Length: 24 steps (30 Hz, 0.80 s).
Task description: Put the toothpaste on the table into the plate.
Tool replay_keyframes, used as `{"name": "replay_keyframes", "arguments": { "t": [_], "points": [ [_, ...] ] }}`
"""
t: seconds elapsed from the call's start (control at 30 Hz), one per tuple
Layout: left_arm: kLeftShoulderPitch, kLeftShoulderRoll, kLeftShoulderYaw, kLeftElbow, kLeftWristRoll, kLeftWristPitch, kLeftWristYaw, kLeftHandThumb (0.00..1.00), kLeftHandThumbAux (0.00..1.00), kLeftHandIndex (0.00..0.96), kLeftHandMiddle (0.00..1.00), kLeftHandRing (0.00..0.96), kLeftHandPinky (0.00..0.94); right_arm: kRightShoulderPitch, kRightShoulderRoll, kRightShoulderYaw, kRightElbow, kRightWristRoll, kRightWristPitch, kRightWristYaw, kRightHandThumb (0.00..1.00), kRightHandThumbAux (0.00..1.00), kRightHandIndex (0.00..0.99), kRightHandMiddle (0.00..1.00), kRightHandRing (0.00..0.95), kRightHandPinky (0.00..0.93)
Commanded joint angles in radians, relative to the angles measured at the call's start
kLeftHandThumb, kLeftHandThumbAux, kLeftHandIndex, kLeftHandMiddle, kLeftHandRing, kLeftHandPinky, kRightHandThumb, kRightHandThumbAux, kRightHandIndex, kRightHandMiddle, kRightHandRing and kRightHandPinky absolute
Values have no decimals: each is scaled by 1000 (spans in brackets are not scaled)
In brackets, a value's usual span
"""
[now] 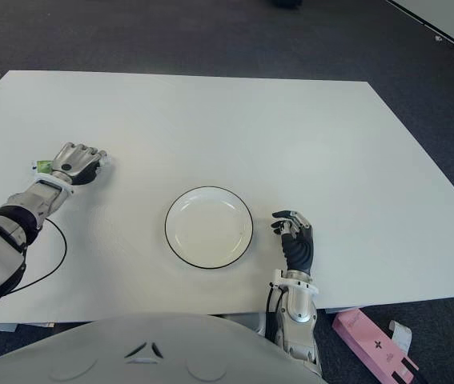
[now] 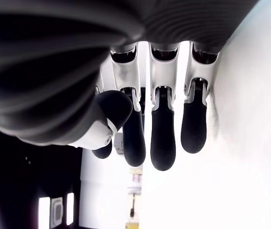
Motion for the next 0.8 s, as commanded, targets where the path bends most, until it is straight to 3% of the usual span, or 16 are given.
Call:
{"name": "replay_keyframes", "arguments": {
  "t": [0.03,0.47,0.8],
  "points": [
    [64,-15,-3,24,-8,-39,-82,740,701,442,894,887,890,-9,2,-4,12,4,20,0,838,686,441,463,521,508],
    [55,-19,31,7,-43,-43,-86,740,702,442,896,891,896,-18,5,-6,18,12,19,0,839,686,442,463,517,508],
    [31,1,77,-129,-64,-45,-18,738,701,442,892,881,880,-25,9,-3,27,7,16,-5,840,685,442,463,524,514]
  ]
}}
